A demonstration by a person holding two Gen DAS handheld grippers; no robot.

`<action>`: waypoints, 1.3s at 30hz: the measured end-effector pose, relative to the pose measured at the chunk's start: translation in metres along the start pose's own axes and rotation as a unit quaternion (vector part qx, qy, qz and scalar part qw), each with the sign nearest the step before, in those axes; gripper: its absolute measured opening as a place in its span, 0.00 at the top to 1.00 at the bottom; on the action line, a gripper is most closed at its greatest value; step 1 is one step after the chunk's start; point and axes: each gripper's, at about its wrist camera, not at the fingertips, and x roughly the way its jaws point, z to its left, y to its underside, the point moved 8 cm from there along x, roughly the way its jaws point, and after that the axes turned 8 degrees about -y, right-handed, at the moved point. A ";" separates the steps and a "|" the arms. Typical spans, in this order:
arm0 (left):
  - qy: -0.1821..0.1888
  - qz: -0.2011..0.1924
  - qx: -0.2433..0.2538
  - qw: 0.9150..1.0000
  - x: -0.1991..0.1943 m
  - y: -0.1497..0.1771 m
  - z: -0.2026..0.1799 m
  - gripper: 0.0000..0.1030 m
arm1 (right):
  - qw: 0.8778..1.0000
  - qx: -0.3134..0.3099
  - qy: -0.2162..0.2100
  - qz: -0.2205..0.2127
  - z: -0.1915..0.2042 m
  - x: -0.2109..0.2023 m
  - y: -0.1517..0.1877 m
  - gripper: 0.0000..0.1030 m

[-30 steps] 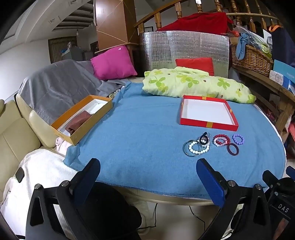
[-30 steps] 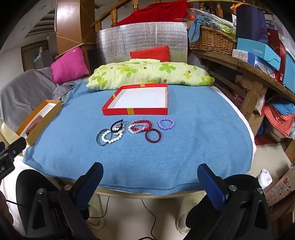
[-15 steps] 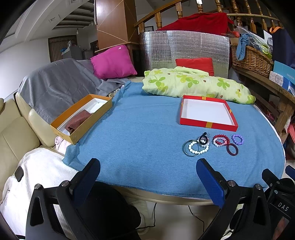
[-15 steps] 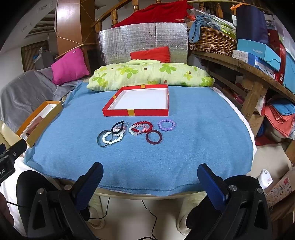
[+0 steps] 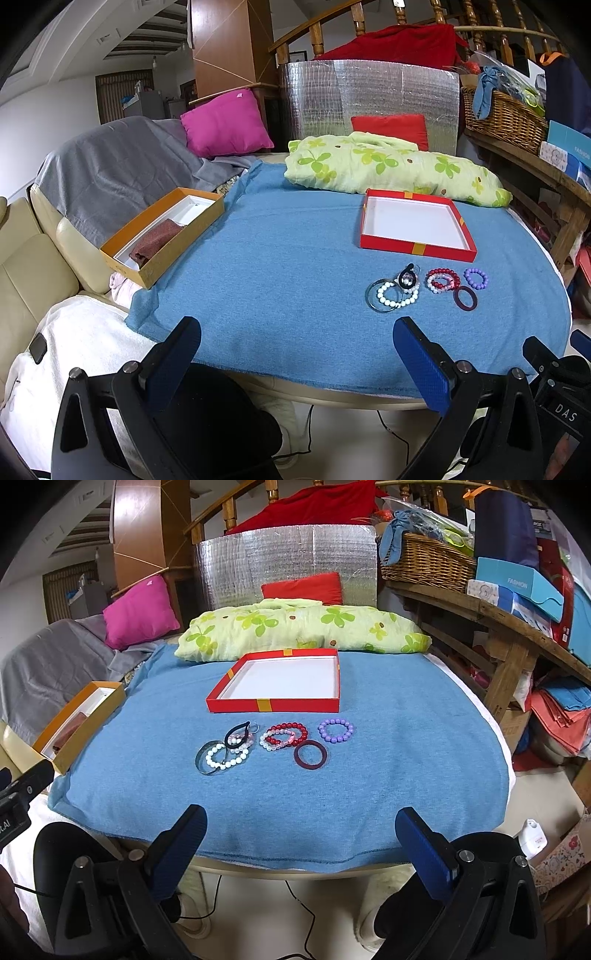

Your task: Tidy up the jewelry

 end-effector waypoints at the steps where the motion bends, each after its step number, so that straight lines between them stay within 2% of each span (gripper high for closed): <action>1: 0.000 0.000 0.001 1.000 0.000 0.000 0.000 0.00 | 1.000 0.002 -0.001 0.002 0.000 0.000 0.000 0.00; 15: -0.001 0.016 0.011 1.000 0.016 0.005 -0.009 0.00 | 1.000 0.005 0.005 -0.001 -0.010 0.014 -0.001 0.00; 20: 0.002 0.017 0.012 1.000 0.024 0.003 -0.015 0.00 | 1.000 0.025 0.004 0.017 -0.020 0.023 -0.002 0.00; 25: 0.046 0.040 0.039 0.997 0.051 0.005 -0.035 0.00 | 1.000 0.023 0.005 0.018 -0.031 0.037 -0.005 0.00; 31: 0.084 0.055 0.031 0.994 0.103 0.005 -0.048 0.00 | 1.000 0.017 0.002 0.015 -0.058 0.073 -0.015 0.01; 34: 0.092 0.084 0.036 0.992 0.134 0.009 -0.059 0.00 | 1.000 0.012 -0.013 0.016 -0.061 0.099 -0.025 0.09; 36: 0.088 0.096 0.043 0.991 0.152 0.011 -0.066 0.00 | 0.999 0.007 -0.027 0.031 -0.060 0.121 -0.029 0.22; 39: 0.092 0.116 0.043 0.988 0.178 0.013 -0.075 0.00 | 0.997 0.000 -0.035 0.063 -0.058 0.154 -0.029 0.36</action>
